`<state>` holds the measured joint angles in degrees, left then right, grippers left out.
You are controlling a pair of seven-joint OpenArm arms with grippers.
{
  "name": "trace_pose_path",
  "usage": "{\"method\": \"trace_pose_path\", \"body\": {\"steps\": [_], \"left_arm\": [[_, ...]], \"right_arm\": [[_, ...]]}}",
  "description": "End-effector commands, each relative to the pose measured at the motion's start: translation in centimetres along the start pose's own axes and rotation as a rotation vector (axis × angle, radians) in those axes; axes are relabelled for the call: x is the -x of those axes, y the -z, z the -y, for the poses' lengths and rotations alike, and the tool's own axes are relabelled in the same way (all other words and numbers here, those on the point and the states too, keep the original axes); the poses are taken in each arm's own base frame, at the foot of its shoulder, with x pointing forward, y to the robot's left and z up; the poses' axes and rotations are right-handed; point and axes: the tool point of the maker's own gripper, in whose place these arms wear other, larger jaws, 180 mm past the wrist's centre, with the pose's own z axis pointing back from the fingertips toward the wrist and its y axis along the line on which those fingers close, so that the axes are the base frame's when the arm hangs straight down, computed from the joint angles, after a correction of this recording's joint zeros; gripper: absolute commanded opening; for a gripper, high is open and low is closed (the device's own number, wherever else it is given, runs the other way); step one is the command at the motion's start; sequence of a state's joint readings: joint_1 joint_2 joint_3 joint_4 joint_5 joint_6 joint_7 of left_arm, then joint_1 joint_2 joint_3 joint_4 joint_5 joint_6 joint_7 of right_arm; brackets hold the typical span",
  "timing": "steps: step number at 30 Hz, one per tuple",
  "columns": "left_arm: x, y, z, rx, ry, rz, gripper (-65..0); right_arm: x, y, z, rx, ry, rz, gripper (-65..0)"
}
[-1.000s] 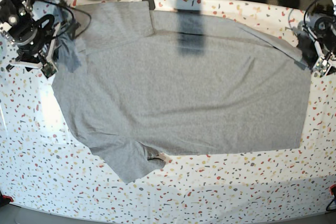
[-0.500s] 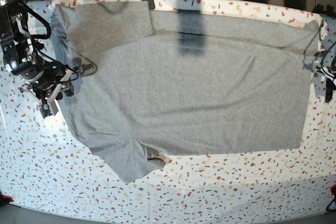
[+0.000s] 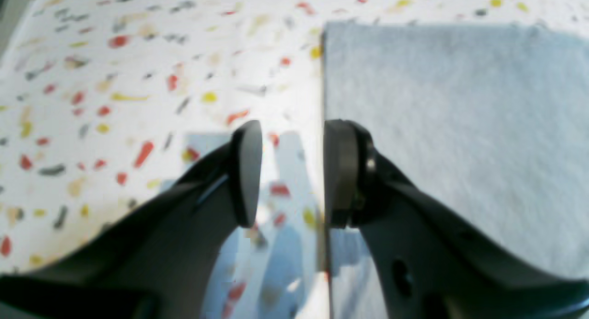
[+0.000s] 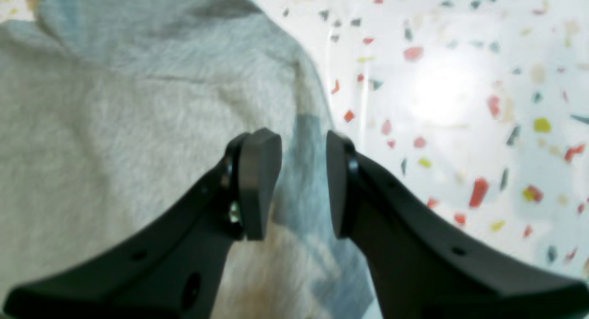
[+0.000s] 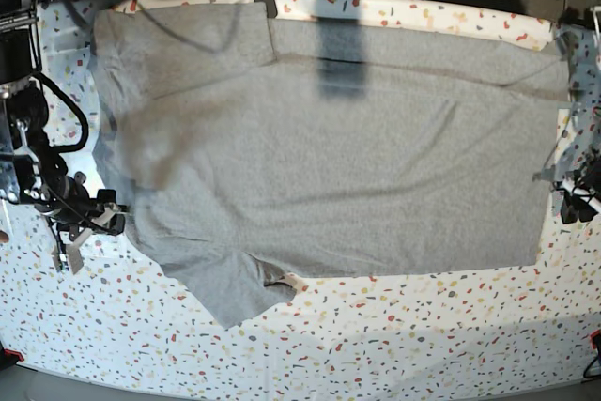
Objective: Fold the T-shirt properly
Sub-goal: 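Reach both grippers to the hem corners of the shirt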
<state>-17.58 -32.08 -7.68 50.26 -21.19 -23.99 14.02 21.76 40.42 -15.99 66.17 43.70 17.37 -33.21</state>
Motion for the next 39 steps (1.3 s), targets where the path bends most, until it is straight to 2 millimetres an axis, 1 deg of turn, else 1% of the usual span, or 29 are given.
{"method": "trace_pose_path", "body": {"steps": [1, 6, 8, 11, 14, 17, 21, 25, 27, 29, 31, 34, 39], "left_arm": [[-3.6, 0.3, -1.1, -0.023, 0.007, 0.079, -43.0], [-5.0, 3.7, 0.0, -0.034, -0.02, 0.049, -43.0], [-5.1, 4.9, 0.5, -0.036, -0.03, 0.029, -43.0], [-4.9, 6.4, 0.8, -0.043, -0.025, 0.002, -43.0], [-5.2, 7.2, 1.2, -0.04, -0.023, 0.015, -43.0], [-5.2, 7.6, 1.7, -0.034, 0.013, 0.02, -43.1], [-4.4, 7.4, 0.5, -0.113, 0.014, 0.043, -43.5], [-3.2, 7.3, 0.5, -0.112, 0.022, 0.023, -43.5], [-2.1, 7.1, 0.5, -0.113, 0.018, -0.009, -43.5], [-0.9, 7.1, 0.8, -0.108, 0.017, -0.035, -43.5], [-0.1, 7.1, 1.5, -0.078, 0.011, -0.048, -43.5], [0.3, 7.2, 2.6, -0.033, 0.002, -0.055, -43.5], [0.9, 7.6, 3.9, -0.014, -0.003, -0.082, -43.5]], "right_arm": [[-2.4, -0.1, 0.3, 0.004, -0.031, 0.035, -43.7], [-1.9, 2.8, -0.4, 0.012, -0.091, -0.07, -43.7], [-1.4, 3.5, -0.6, 0.015, -0.096, -0.108, -43.7], [-0.5, 4.0, -0.7, 0.025, -0.113, -0.144, -43.7], [-0.3, 4.0, -0.7, 0.024, -0.11, -0.148, -43.7], [-0.3, 3.9, -0.2, 0.034, -0.114, -0.153, -43.7], [0.4, 3.5, 0.4, 0.045, -0.116, -0.189, -43.7], [0.4, 3.3, 0.8, 0.051, -0.118, -0.191, -43.7], [0.7, 3.2, 1.0, 0.055, -0.118, -0.207, -43.7], [0.9, 3.1, 1.3, 0.064, -0.125, -0.219, -43.7], [0.9, 3.1, 1.4, 0.069, -0.132, -0.22, -43.7], [0.9, 3.1, 1.4, 0.068, -0.132, -0.22, -43.7], [0.9, 3.0, 1.4, 0.069, -0.132, -0.223, -43.7]]}}
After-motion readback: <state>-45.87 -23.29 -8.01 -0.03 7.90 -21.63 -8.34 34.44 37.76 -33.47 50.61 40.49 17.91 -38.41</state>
